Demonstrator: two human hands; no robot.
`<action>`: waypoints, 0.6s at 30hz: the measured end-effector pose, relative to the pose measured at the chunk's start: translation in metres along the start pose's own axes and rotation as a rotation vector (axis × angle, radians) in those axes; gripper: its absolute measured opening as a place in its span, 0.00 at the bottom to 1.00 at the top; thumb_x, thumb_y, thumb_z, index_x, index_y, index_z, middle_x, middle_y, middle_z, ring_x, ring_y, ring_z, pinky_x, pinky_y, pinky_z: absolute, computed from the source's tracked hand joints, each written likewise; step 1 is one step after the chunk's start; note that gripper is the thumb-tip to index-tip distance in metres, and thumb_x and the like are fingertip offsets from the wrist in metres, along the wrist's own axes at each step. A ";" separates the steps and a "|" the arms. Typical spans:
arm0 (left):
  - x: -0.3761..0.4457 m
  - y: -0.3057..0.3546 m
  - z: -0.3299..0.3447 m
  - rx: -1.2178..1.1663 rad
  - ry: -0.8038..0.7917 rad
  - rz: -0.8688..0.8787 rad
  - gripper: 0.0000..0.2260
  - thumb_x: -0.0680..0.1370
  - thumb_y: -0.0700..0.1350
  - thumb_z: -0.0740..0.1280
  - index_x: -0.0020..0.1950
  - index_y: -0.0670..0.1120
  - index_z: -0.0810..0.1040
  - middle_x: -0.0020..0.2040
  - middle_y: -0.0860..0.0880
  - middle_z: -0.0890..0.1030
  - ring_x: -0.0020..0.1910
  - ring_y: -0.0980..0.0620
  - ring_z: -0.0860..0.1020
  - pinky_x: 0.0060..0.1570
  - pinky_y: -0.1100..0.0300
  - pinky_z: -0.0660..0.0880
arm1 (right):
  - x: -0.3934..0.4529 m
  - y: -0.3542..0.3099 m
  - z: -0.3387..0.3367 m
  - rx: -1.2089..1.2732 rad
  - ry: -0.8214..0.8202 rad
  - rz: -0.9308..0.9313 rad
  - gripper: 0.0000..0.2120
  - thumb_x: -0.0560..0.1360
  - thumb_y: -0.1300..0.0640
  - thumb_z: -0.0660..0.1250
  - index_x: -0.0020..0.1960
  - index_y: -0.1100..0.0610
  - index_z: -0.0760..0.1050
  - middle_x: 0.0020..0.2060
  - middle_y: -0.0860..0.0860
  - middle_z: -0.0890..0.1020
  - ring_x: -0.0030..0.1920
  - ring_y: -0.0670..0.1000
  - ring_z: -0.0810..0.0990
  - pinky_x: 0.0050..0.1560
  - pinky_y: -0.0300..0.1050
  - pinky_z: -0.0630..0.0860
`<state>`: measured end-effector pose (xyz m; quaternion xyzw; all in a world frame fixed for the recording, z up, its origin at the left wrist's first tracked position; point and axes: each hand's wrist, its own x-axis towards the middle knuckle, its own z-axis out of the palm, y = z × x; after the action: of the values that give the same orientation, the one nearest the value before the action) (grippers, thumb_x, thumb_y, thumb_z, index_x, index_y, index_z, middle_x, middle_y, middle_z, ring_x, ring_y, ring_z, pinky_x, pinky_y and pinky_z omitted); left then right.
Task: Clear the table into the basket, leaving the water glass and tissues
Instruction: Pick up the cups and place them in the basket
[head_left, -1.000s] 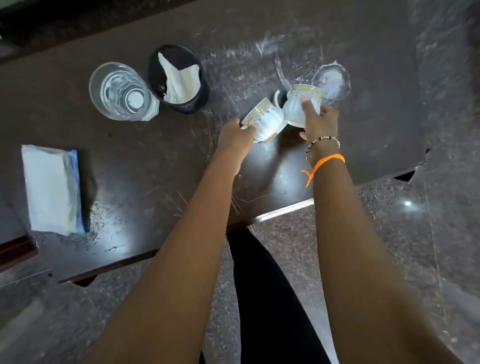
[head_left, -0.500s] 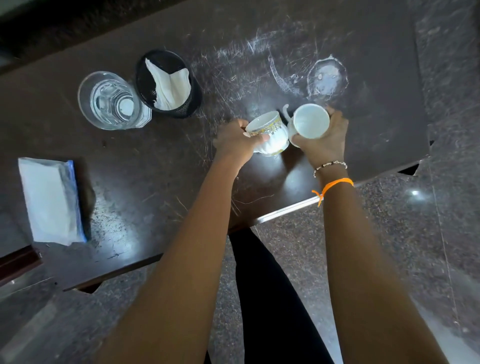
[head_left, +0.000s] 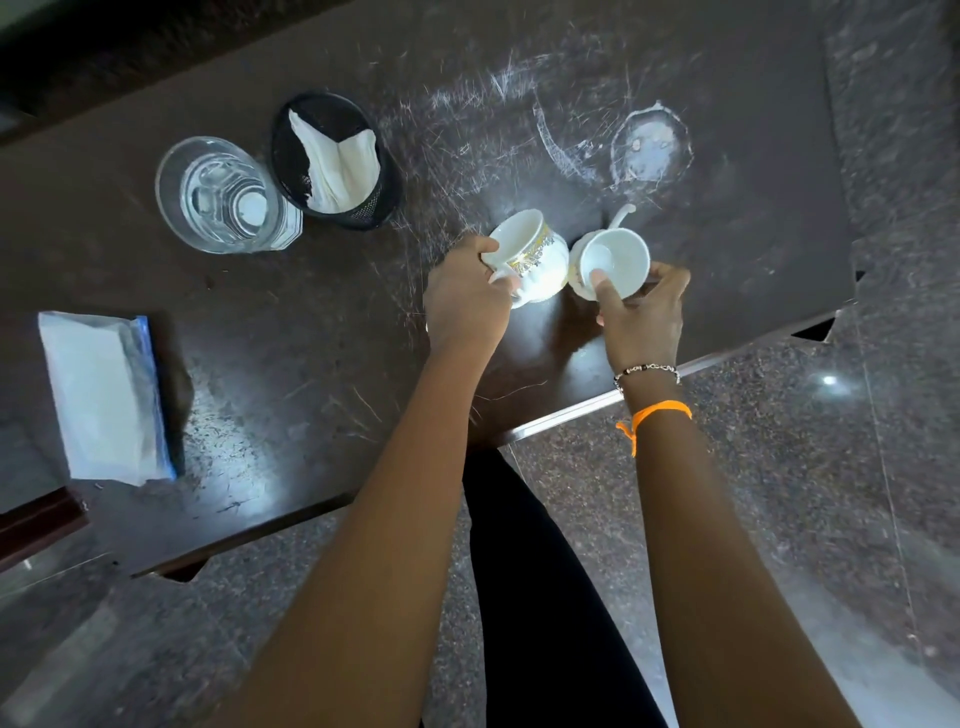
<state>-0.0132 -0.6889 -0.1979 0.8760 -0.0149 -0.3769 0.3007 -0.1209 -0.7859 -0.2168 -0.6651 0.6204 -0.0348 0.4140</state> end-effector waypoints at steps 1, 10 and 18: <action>-0.002 -0.001 -0.002 -0.001 0.023 0.028 0.16 0.73 0.42 0.69 0.60 0.49 0.77 0.47 0.49 0.83 0.53 0.48 0.78 0.53 0.63 0.67 | 0.002 0.001 -0.003 0.004 0.007 0.025 0.16 0.73 0.52 0.67 0.53 0.61 0.67 0.51 0.63 0.79 0.49 0.63 0.79 0.54 0.54 0.74; -0.014 -0.007 -0.019 0.038 0.102 0.220 0.15 0.72 0.40 0.71 0.58 0.49 0.80 0.47 0.45 0.82 0.48 0.46 0.79 0.50 0.56 0.74 | 0.033 -0.018 -0.016 -0.286 -0.165 -0.467 0.30 0.65 0.77 0.52 0.61 0.59 0.74 0.63 0.57 0.74 0.64 0.54 0.71 0.59 0.30 0.65; -0.024 -0.020 -0.041 -0.018 0.122 0.200 0.12 0.71 0.42 0.72 0.53 0.50 0.81 0.36 0.55 0.77 0.39 0.54 0.78 0.48 0.59 0.76 | 0.043 -0.010 -0.022 -0.267 -0.111 -0.326 0.17 0.69 0.74 0.56 0.49 0.65 0.80 0.43 0.61 0.84 0.41 0.52 0.83 0.49 0.42 0.80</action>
<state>-0.0070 -0.6453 -0.1717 0.8888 -0.0804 -0.2910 0.3448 -0.1157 -0.8346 -0.2166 -0.8065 0.4800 0.0179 0.3447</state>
